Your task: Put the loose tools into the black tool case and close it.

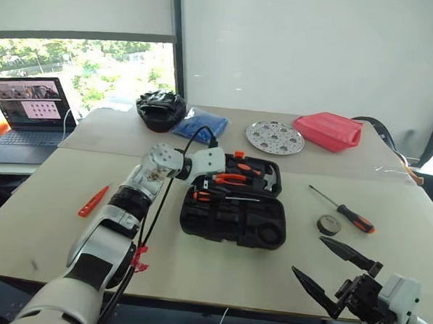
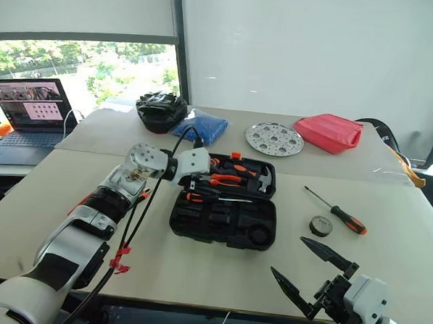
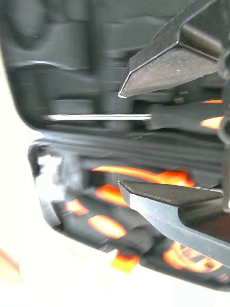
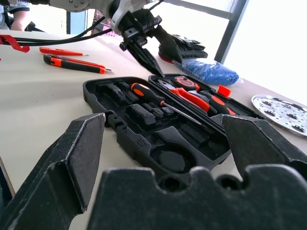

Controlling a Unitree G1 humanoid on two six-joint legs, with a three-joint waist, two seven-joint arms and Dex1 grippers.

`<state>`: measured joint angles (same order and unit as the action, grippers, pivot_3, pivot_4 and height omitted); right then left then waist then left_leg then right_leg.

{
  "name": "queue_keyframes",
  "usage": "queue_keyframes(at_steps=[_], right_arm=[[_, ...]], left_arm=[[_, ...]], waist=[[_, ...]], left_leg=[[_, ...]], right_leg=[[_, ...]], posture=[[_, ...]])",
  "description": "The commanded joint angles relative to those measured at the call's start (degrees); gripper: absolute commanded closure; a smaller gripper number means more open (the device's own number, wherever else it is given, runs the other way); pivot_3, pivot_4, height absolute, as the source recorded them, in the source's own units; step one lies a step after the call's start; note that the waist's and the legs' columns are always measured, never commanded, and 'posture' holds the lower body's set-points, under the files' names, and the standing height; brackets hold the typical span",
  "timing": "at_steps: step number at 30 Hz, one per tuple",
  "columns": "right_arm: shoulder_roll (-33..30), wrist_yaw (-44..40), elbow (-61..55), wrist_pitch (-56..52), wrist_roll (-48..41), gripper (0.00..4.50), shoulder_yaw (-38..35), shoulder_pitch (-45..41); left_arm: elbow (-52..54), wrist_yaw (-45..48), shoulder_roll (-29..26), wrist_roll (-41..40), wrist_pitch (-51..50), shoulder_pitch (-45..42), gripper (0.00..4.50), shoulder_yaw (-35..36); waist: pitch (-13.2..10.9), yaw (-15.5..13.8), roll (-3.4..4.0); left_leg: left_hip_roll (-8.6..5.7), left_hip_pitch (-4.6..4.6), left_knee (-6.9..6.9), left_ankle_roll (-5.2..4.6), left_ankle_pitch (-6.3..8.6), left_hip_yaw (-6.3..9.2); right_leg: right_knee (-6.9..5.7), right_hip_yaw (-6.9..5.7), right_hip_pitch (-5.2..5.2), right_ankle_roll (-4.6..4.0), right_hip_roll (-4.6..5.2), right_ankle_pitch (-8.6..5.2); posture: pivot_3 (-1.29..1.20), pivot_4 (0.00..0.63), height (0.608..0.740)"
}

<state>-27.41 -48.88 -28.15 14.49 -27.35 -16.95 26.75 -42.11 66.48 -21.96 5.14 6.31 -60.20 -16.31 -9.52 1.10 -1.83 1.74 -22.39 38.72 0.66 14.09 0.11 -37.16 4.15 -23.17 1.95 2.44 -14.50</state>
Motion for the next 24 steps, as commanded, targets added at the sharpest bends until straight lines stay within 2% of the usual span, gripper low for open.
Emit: queue_keyframes(at_steps=[1, 2, 3, 4, 11, 19, 24], right_arm=[[-0.08, 0.95, -2.06, -0.07, -0.71, 0.00, -0.16, -0.34], [-0.17, 1.10, -2.09, -0.10, -0.67, 0.00, -0.06, -0.43], [-0.26, 1.28, -2.17, -0.18, -0.66, 0.00, -0.01, -0.52], [-0.33, 1.42, -2.23, -0.23, -0.66, 0.00, 0.01, -0.59], [-0.81, 2.12, -2.89, -0.60, -0.74, 0.00, -0.20, -0.53], [-0.72, 2.45, -3.40, -1.02, -0.71, 0.00, -0.33, -0.20], [-0.18, 2.72, -3.23, -0.81, -0.39, 0.00, -0.07, -0.10]], left_arm=[[-1.48, -1.92, 0.65, -0.85, -1.88, 1.14, 3.33, 1.58], [-2.13, -2.40, 0.81, -0.59, -1.76, 1.28, 3.88, 1.51], [-3.00, -3.07, 1.06, -0.29, -1.68, 1.49, 4.02, 1.42], [-3.66, -3.54, 1.26, -0.12, -1.67, 1.57, 4.45, 1.40], [-8.63, -7.86, 3.38, 0.99, -2.43, 2.02, 4.45, 1.02], [-9.78, -7.33, 4.52, 2.24, -4.19, 3.61, 4.45, -0.64], [-11.83, -9.14, 6.32, 3.35, -8.98, 4.28, 4.45, -1.16]], waist=[[-0.01, -0.09, 0.00], [-0.01, -0.17, 0.00], [-0.01, -0.25, -0.01], [-0.01, -0.29, -0.01], [-0.01, -0.41, -0.01], [0.00, -0.47, 0.00], [0.06, -0.56, 0.07]], left_leg=[[0.00, -0.01, 0.01, 0.00, 0.00, 0.00], [0.00, -0.02, 0.03, 0.00, 0.00, 0.01], [-0.01, -0.02, 0.07, 0.00, 0.00, 0.00], [-0.01, -0.05, 0.09, 0.00, 0.00, 0.00], [-0.02, -0.08, 0.09, -0.01, 0.01, 0.01], [-0.02, 0.00, 0.10, -0.01, 0.01, 0.01], [-0.03, 0.07, 0.10, -0.01, 0.01, 0.01]], right_leg=[[-0.01, -0.01, -0.01, 0.01, 0.00, 0.00], [-0.01, -0.02, 0.00, 0.01, 0.00, 0.00], [-0.01, -0.02, 0.01, 0.03, 0.01, -0.01], [0.00, -0.02, 0.00, 0.04, 0.01, -0.01], [0.03, -0.02, 0.00, 0.01, 0.02, 0.01], [0.01, -0.03, 0.09, 0.05, 0.02, -0.01], [0.02, -0.02, 0.17, 0.17, 0.02, -0.07]], posture=[[0.00, 0.150, 0.740], [0.00, 0.150, 0.740], [0.00, 0.150, 0.740], [0.00, 0.150, 0.740], [0.00, 0.150, 0.740], [0.00, 0.150, 0.740], [0.00, 0.150, 0.740]])
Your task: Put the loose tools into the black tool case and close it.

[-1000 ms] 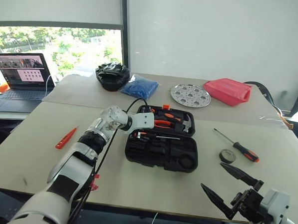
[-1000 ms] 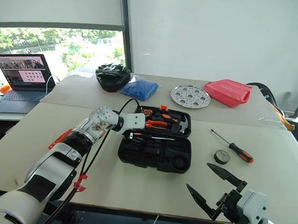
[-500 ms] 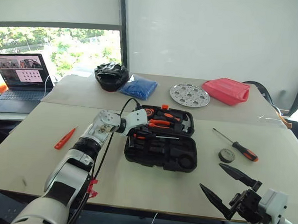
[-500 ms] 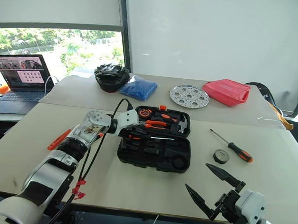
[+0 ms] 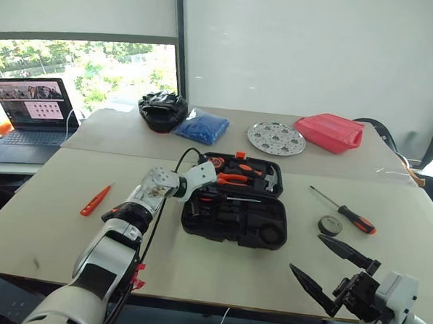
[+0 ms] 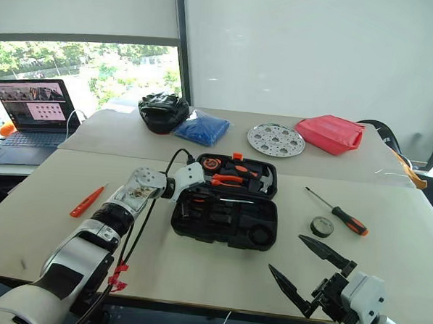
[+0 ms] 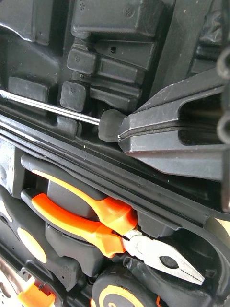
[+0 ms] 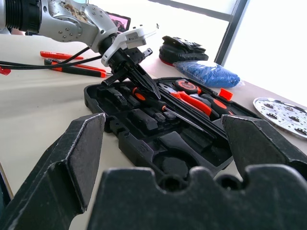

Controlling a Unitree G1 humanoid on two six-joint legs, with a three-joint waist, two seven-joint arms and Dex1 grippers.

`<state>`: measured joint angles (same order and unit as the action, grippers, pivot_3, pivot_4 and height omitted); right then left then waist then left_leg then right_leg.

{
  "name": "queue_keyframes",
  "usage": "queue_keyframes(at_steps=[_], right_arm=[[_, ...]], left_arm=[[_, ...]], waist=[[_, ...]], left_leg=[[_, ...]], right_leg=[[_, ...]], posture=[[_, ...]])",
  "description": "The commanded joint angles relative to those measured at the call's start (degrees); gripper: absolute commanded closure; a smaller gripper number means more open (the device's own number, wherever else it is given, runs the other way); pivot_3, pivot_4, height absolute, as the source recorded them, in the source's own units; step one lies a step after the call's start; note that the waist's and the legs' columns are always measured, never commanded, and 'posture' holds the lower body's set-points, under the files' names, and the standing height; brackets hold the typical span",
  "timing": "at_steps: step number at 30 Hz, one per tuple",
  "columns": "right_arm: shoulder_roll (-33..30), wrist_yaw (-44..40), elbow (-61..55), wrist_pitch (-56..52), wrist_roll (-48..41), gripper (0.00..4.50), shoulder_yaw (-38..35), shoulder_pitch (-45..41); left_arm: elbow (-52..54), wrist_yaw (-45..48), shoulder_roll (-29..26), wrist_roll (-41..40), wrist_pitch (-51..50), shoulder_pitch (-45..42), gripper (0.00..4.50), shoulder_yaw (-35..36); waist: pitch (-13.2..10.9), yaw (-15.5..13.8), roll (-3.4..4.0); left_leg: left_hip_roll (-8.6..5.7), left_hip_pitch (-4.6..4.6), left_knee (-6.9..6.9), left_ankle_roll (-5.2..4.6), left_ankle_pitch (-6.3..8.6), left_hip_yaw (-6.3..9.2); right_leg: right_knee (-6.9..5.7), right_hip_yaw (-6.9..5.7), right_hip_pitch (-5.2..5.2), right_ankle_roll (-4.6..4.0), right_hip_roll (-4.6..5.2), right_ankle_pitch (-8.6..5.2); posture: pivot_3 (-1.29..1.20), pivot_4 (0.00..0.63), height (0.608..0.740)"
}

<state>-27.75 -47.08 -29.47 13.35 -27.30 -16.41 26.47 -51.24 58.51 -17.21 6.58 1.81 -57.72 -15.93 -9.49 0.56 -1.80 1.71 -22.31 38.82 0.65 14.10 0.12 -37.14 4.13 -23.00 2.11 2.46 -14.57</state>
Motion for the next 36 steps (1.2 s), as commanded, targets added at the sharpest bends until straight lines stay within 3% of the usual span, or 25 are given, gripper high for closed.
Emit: queue_keyframes(at_steps=[1, 5, 9, 13, 16, 21, 26, 31, 36], right_arm=[[0.25, 1.02, -1.90, 0.34, -0.37, 0.00, -0.53, 0.15], [0.29, 1.45, -1.99, 0.25, -0.56, 0.00, -0.78, 0.29], [0.62, 3.14, -1.83, 0.13, -1.80, 0.00, -3.49, 1.19], [-0.29, 2.56, 0.38, -0.83, -6.53, 0.00, -10.68, 5.03], [-0.32, 0.85, 4.55, 0.53, -7.81, 0.00, -16.10, 7.70], [1.24, -1.95, 15.17, 4.00, -7.14, 0.00, -22.35, 10.97], [1.91, -2.31, 19.67, 3.56, -7.00, 0.00, -23.24, 11.30], [-1.09, 0.17, 20.28, -0.21, -7.28, 0.00, -23.16, 6.69], [-15.34, 8.06, 26.30, -16.63, -3.93, 0.00, -20.55, -8.82]], left_arm=[[-3.29, -1.36, 1.81, 2.28, -4.91, 1.90, 4.45, -1.76], [-2.96, -0.45, 1.65, 2.22, -5.95, 2.68, 4.45, -1.84], [0.07, -1.00, -0.62, -0.58, -0.33, 3.70, 4.45, 1.56], [9.37, 8.80, -4.87, -12.89, 3.83, 7.63, 4.45, 10.89], [16.29, 16.42, -9.51, -20.57, 2.52, 12.48, 3.54, 15.81], [28.67, 25.14, -20.42, -28.11, -4.37, 26.43, 1.86, 20.91], [36.85, 25.66, -25.92, -32.74, -8.63, 37.45, 0.15, 25.47], [41.62, 23.25, -25.88, -35.24, -10.20, 41.03, 0.05, 27.86], [46.65, 21.46, -24.73, -37.59, -13.49, 42.03, 0.05, 27.19]], waist=[[0.06, -0.07, 0.05], [0.11, 0.01, 0.09], [0.15, 0.36, 0.15], [0.16, 0.90, 0.19], [0.15, 0.89, 0.18], [0.23, 0.62, 0.34], [0.20, 0.37, 0.40], [0.20, 0.15, 0.42], [0.20, 1.35, 0.45]], left_leg=[[-0.01, 0.02, 0.00, 0.00, 0.00, 0.00], [0.00, 0.44, 0.00, 0.00, 0.01, 0.00], [0.02, 0.68, -0.03, 0.01, 0.01, 0.00], [0.08, 0.58, -0.12, 0.01, 0.01, -0.04], [0.13, -0.01, -0.13, 0.01, 0.01, -0.03], [0.11, 0.00, -0.14, -0.11, 0.08, -0.10], [0.22, 0.10, -0.17, -0.15, 0.11, -0.13], [0.25, 0.25, -0.07, -0.16, 0.08, -0.14], [0.23, 0.31, -0.08, -0.16, 0.08, -0.36]], right_leg=[[0.01, 0.01, 0.02, 0.06, 0.00, -0.03], [0.05, -0.01, 0.54, 0.18, 0.00, -0.11], [0.05, 0.00, 0.69, 0.20, 0.00, -0.12], [0.04, 0.04, 0.52, 0.16, -0.02, -0.11], [-0.03, 0.03, -0.12, -0.30, -0.05, 0.16], [0.05, 0.05, -0.11, -0.31, 0.01, 0.16], [0.03, 0.04, -0.09, -0.28, 0.02, -0.02], [0.02, 0.04, 0.06, -0.06, 0.04, -0.17], [0.00, 0.34, 0.02, 0.03, 0.01, -0.05]], posture=[[0.00, 0.150, 0.740], [0.00, 0.150, 0.740], [0.00, 0.150, 0.740], [0.00, 0.150, 0.740], [0.00, 0.150, 0.740], [0.00, 0.150, 0.740], [0.00, 0.150, 0.740], [0.00, 0.150, 0.740], [0.00, 0.150, 0.740]])
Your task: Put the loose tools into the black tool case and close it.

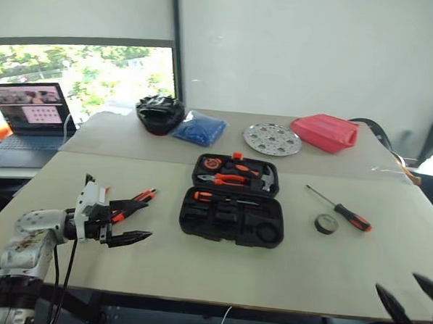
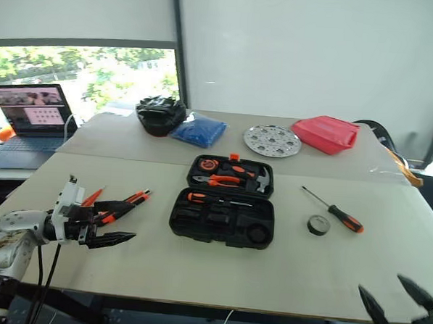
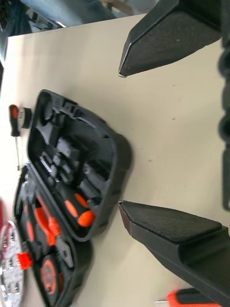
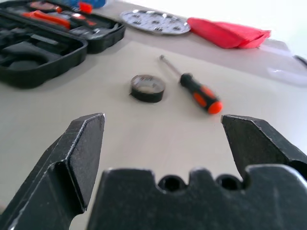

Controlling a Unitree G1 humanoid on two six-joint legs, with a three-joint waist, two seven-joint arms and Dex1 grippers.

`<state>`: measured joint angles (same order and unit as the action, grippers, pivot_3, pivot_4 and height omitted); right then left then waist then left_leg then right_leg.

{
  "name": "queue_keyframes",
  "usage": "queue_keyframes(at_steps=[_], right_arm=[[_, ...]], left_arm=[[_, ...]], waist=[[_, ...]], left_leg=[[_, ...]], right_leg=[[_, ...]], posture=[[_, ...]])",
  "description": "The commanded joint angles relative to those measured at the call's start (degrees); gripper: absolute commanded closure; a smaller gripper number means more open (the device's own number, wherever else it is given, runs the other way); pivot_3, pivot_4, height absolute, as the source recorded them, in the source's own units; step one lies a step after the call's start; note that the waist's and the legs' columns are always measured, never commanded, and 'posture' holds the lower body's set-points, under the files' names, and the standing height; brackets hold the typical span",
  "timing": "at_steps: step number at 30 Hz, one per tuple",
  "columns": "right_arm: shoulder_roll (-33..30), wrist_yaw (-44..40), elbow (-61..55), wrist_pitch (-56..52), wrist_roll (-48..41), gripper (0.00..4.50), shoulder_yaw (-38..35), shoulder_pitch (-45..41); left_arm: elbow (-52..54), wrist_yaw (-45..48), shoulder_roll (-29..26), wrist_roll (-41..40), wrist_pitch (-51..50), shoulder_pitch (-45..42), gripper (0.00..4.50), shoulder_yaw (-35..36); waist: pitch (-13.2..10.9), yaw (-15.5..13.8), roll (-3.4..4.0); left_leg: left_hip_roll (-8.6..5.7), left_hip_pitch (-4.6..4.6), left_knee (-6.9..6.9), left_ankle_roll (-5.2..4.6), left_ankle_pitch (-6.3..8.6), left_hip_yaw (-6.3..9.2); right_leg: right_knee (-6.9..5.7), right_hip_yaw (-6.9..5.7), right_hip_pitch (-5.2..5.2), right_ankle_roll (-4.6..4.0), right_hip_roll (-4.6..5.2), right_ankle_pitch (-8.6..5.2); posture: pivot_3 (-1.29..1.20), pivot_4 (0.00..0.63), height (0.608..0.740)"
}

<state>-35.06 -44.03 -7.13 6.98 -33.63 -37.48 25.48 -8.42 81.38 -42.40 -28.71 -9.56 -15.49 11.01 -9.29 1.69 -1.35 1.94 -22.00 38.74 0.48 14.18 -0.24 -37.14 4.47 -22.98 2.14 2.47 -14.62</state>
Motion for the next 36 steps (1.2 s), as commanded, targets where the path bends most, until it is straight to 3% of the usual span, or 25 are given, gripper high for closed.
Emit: queue_keyframes(at_steps=[1, 5, 9, 13, 19, 27, 31, 35, 36], right_arm=[[-11.14, 5.63, 6.72, -13.97, 3.46, 0.00, 2.30, -11.51], [-20.91, 3.93, 18.06, -25.01, 10.36, 0.00, 13.75, -26.53], [-22.92, -1.67, 34.29, -22.17, 18.93, 0.00, 25.30, -44.59], [-21.81, -5.77, 48.00, -19.10, 24.72, 0.00, 31.96, -56.59], [-19.68, -9.15, 62.10, -14.43, 29.98, 0.00, 36.55, -67.03], [-16.71, -11.17, 73.01, -10.22, 34.73, 0.00, 39.04, -74.60], [-15.42, -13.49, 74.79, -8.13, 35.11, 0.83, 38.80, -75.85], [-14.52, -14.81, 75.38, -8.04, 35.63, 2.36, 38.91, -76.19], [-14.41, -14.85, 75.29, -7.62, 35.59, 2.43, 38.71, -76.18]], left_arm=[[4.35, -1.86, 0.88, -2.65, -2.50, -0.44, 0.05, 0.01], [6.17, -3.08, 2.39, -3.92, -4.17, -1.60, 0.05, -0.85], [7.49, -3.76, 3.30, -4.82, -5.93, -2.79, 0.05, -1.87], [9.92, -5.57, 4.36, -4.85, -6.90, -2.48, 0.05, -2.52], [13.36, -7.97, 5.28, -5.03, -8.64, -0.87, 0.05, -3.32], [13.95, -9.04, 5.43, -5.08, -8.59, -0.73, 0.05, -4.15], [14.41, -9.61, 5.17, -5.33, -8.68, -0.62, 0.00, -3.99], [15.00, -10.00, 4.85, -5.50, -8.75, 0.26, 0.00, -3.68], [15.04, -10.05, 4.80, -5.52, -8.64, 0.56, 0.00, -3.54]], waist=[[0.00, 0.40, 0.00], [-0.01, 0.69, -0.01], [-0.05, 0.68, 0.01], [-0.06, 0.61, 0.03], [-0.07, 0.68, 0.02], [-0.07, 1.06, 0.03], [-0.07, 1.02, 0.03], [-0.07, 1.01, 0.03], [-0.07, 1.02, 0.03]], left_leg=[[-0.02, -0.01, 0.00, 0.00, 0.00, -0.01], [-0.06, -0.06, -0.03, -0.01, 0.00, -0.01], [-0.07, -0.24, -0.08, -0.10, 0.04, 0.07], [-0.15, -0.34, -0.06, -0.20, 0.10, 0.03], [-0.15, -0.37, -0.04, -0.33, 0.19, 0.04], [-0.16, -0.29, -0.04, -0.32, 0.19, 0.02], [-0.15, -0.29, -0.04, -0.32, 0.19, 0.03], [-0.15, -0.29, -0.04, -0.32, 0.19, 0.03], [-0.15, -0.29, -0.04, -0.32, 0.19, 0.03]], right_leg=[[0.00, 0.03, -0.01, 0.00, -0.01, 0.00], [0.00, 0.05, -0.08, -0.15, -0.08, 0.09], [0.07, -0.06, -0.20, -0.38, -0.11, 0.20], [0.15, 0.00, -0.24, -0.27, 0.00, 0.18], [0.19, -0.01, -0.25, -0.26, 0.04, 0.17], [0.10, 0.03, -0.24, -0.28, 0.03, 0.18], [0.11, 0.03, -0.24, -0.28, 0.03, 0.18], [0.11, 0.03, -0.23, -0.28, 0.03, 0.18], [0.11, 0.03, -0.23, -0.28, 0.03, 0.18]], posture=[[0.00, 0.150, 0.740], [0.00, 0.150, 0.740], [0.00, 0.150, 0.740], [0.00, 0.150, 0.740], [0.00, 0.150, 0.740], [0.00, 0.150, 0.740], [0.00, 0.150, 0.740], [0.00, 0.150, 0.740], [0.00, 0.150, 0.740]])
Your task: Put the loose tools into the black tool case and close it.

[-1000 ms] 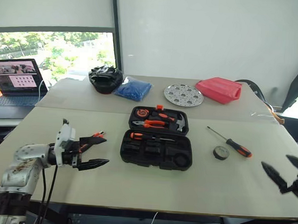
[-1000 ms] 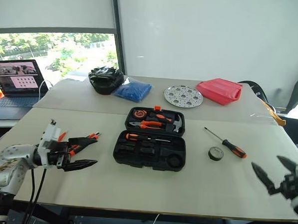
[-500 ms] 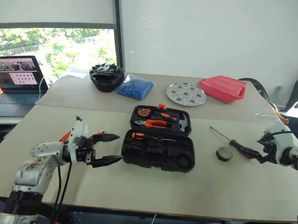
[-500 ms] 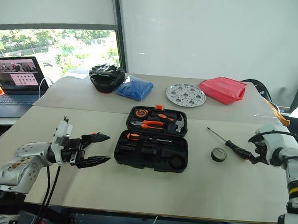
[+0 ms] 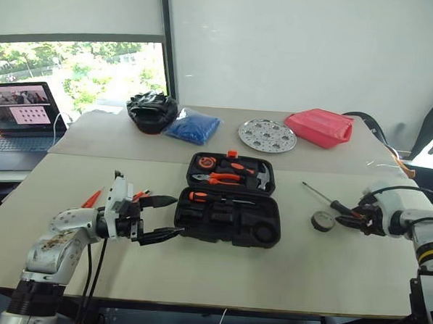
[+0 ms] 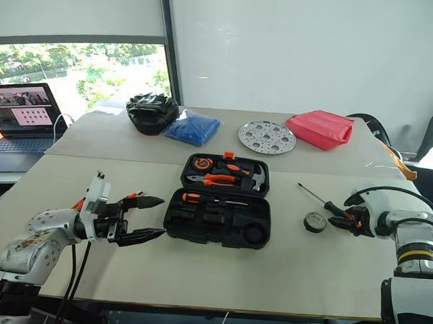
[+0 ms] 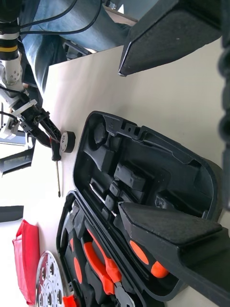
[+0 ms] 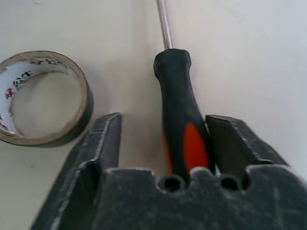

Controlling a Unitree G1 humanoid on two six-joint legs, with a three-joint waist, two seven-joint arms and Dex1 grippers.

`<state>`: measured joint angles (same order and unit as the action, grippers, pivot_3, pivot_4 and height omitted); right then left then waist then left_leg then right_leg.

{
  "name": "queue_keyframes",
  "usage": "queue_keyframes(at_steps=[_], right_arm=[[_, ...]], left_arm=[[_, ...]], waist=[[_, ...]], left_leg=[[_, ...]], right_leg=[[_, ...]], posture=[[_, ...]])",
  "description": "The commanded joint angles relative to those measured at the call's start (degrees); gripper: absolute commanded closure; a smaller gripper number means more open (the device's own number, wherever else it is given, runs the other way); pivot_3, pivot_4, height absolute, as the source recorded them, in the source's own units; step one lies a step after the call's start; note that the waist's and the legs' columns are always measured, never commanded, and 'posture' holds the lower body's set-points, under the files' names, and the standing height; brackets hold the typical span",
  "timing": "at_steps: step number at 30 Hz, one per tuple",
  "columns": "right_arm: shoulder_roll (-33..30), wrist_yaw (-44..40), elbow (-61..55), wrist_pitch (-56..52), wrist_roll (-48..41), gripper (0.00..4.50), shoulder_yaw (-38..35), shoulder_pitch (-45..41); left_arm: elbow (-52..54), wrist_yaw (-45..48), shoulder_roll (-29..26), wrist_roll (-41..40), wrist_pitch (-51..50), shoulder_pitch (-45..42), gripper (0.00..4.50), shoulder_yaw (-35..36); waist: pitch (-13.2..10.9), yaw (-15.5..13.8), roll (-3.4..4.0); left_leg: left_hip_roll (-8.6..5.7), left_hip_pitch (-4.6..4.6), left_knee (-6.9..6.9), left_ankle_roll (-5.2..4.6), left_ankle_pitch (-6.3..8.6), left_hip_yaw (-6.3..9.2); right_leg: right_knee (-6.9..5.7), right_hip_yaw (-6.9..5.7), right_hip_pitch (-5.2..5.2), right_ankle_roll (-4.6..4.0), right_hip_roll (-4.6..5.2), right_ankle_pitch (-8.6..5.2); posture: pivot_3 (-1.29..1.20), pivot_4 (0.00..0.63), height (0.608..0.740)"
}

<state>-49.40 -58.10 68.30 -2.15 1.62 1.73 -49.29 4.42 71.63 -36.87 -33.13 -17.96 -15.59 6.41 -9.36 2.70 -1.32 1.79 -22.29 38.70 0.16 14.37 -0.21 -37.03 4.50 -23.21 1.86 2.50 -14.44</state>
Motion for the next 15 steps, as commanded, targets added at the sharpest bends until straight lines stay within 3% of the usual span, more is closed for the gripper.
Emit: queue_keyframes(at_steps=[1, 3, 6, 9, 11, 15], right_arm=[[-0.02, -0.84, -0.17, 1.84, 0.31, 2.98, -0.72, -1.43], [-0.36, -1.25, -0.80, 3.69, -0.27, 3.48, -1.58, -1.46], [-2.24, -3.94, -4.39, 8.10, -2.51, 3.49, -3.79, -1.58], [-3.48, -11.74, -14.16, 9.72, -7.00, 3.49, -6.01, -0.80], [-3.23, -15.51, -20.97, 6.93, -9.02, 3.49, -5.92, 0.65], [0.38, -19.52, -45.15, -7.45, -13.21, 3.49, -0.56, 4.05]], left_arm=[[2.27, -0.40, -0.75, -1.13, -0.20, 0.85, 0.00, 1.13], [2.13, -0.42, -0.84, -1.10, 0.09, 1.14, 0.00, 1.24], [1.87, -0.39, -0.96, -1.15, 0.59, 1.62, 0.00, 1.65], [1.27, -0.16, -1.15, -1.04, 1.46, 2.54, 0.00, 2.40], [0.92, -0.18, -1.14, -0.91, 1.90, 2.99, 0.00, 2.58], [-0.30, -0.44, -0.95, -0.19, 2.79, 4.15, 0.00, 2.96]], waist=[[0.00, 0.04, 0.00], [0.00, 0.03, 0.00], [-0.02, 0.04, 0.03], [-0.22, 0.10, 0.34], [-0.24, 0.12, 0.38], [-0.24, 0.21, 0.38]], left_leg=[[0.00, 0.00, 0.00, 0.00, 0.00, 0.00], [0.00, 0.00, 0.00, 0.00, 0.00, 0.00], [0.00, 0.00, 0.00, 0.00, 0.00, 0.00], [0.00, -0.01, 0.00, 0.00, 0.00, -0.02], [0.02, 0.00, -0.03, 0.00, 0.00, -0.04], [0.09, 0.05, -0.03, 0.00, 0.00, 0.00]], right_leg=[[0.00, 0.00, 0.00, 0.00, 0.00, 0.00], [-0.01, 0.00, 0.00, 0.00, 0.00, 0.00], [-0.01, 0.00, 0.00, 0.00, 0.00, 0.00], [-0.01, 0.04, -0.02, 0.01, 0.01, 0.00], [-0.03, 0.07, -0.04, 0.02, -0.01, 0.00], [-0.06, 0.02, -0.03, -0.01, -0.06, 0.02]], posture=[[0.00, 0.150, 0.740], [0.00, 0.150, 0.740], [0.00, 0.150, 0.740], [0.00, 0.150, 0.740], [0.00, 0.150, 0.740], [0.00, 0.150, 0.740]])
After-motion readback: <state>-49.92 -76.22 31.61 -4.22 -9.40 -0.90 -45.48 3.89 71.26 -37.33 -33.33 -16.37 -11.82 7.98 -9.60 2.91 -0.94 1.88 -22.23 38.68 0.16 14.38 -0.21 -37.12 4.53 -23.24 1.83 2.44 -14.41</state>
